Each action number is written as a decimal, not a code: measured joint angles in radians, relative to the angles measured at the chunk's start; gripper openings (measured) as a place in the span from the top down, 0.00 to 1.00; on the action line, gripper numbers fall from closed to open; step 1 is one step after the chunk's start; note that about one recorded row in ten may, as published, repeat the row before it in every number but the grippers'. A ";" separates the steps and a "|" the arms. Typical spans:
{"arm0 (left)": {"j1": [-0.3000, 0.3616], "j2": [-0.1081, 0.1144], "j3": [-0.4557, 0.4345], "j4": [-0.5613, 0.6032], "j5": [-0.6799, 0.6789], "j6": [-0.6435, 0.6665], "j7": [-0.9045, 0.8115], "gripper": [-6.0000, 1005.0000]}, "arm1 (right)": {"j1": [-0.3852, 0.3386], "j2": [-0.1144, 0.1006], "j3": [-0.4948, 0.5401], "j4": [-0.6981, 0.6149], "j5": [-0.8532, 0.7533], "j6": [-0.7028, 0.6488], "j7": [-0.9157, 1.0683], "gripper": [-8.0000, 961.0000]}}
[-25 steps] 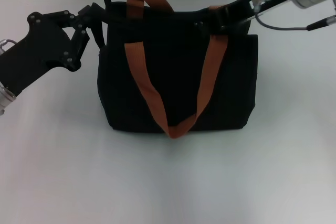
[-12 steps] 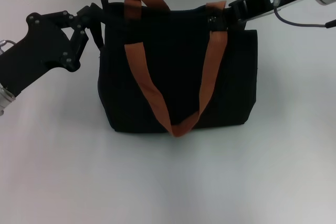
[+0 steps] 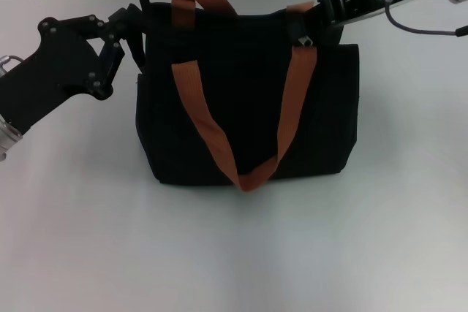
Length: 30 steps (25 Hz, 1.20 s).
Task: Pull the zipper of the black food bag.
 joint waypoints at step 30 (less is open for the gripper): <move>0.011 -0.002 0.000 -0.002 0.001 0.011 -0.002 0.97 | -0.242 -0.028 0.305 0.273 0.740 -0.156 -0.766 0.29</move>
